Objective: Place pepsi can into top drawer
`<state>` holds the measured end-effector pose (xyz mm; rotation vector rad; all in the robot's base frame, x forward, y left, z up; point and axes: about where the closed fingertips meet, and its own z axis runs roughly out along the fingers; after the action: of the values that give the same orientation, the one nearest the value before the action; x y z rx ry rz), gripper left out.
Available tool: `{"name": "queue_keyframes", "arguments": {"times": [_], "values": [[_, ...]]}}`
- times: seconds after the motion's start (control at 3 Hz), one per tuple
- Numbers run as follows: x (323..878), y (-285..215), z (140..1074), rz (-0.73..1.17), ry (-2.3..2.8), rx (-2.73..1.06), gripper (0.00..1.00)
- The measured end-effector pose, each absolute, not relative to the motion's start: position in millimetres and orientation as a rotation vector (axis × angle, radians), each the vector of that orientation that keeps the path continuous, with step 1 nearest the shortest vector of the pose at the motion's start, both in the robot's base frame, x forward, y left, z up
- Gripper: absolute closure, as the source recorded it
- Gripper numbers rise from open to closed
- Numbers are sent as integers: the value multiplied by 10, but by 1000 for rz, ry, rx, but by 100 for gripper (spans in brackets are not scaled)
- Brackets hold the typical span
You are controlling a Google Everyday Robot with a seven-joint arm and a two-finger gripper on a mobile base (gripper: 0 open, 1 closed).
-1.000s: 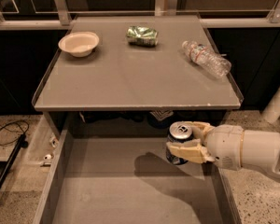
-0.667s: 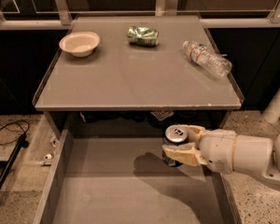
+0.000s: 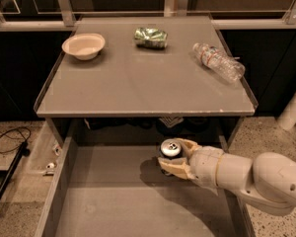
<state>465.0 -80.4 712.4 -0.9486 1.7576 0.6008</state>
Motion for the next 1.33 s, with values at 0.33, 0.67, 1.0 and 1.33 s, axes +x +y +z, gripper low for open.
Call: {"name": "queue_keyframes", "arguments": {"times": [0.33,0.67,1.0,1.33], "values": [[4767,-685,6863,566,1714,-985,100],[4811,-632,6637,537,1707,-1043,100],[4805,-652,6529,514,1706,-1078,100],[4805,-652,6529,514,1706,-1078,82]]}}
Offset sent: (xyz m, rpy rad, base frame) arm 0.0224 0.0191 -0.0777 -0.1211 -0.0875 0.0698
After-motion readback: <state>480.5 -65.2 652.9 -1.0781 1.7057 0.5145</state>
